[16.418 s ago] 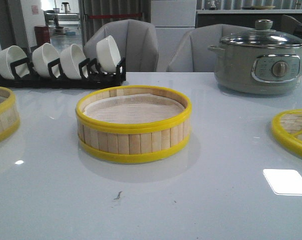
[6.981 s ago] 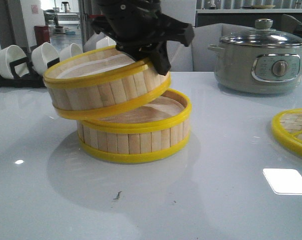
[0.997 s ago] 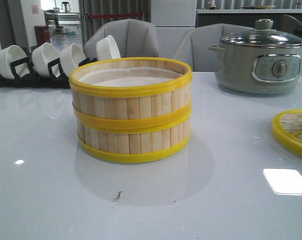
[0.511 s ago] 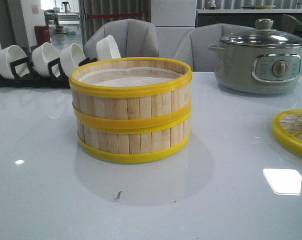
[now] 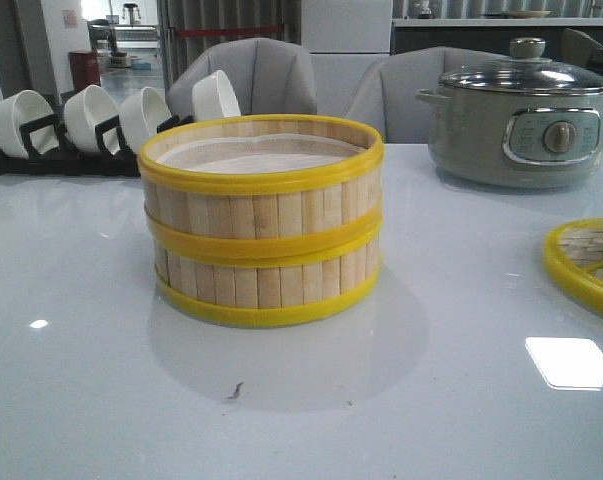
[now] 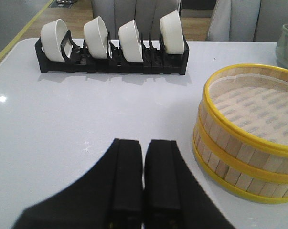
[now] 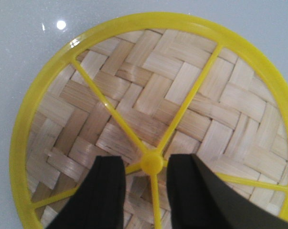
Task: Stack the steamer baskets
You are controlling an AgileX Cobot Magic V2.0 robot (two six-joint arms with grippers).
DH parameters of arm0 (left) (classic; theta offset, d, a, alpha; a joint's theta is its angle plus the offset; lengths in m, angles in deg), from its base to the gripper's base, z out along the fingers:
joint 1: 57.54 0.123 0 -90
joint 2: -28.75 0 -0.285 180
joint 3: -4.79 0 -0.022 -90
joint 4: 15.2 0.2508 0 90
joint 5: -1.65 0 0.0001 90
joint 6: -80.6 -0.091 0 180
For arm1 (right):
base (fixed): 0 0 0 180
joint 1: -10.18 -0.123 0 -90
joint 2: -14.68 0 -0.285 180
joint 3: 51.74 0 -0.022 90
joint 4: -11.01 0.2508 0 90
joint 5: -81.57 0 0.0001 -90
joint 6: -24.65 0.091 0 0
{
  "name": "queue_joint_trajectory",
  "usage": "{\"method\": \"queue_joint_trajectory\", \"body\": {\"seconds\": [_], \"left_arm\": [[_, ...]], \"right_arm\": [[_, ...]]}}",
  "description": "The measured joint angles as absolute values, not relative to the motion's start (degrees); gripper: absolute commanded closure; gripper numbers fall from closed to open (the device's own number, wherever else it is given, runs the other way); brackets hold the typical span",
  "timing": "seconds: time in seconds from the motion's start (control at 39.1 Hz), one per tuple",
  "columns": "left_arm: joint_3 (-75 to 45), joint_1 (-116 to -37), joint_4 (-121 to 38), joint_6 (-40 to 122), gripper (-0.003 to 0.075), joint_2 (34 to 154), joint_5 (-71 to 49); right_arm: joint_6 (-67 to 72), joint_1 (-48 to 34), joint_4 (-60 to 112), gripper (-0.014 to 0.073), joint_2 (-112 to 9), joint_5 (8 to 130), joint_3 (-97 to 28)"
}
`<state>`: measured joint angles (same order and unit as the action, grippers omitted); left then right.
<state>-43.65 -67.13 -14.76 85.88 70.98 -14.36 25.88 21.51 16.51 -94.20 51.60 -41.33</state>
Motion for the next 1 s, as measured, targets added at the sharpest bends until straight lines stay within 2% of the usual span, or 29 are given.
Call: {"method": "queue_joint_trajectory", "body": {"seconds": [1.0], "left_arm": [[-43.65,-67.13,-14.76,85.88,0.0627,70.98,-14.36]], "right_arm": [[25.88,22.01,16.51,0.0252,-96.06,53.53,-41.48]]}}
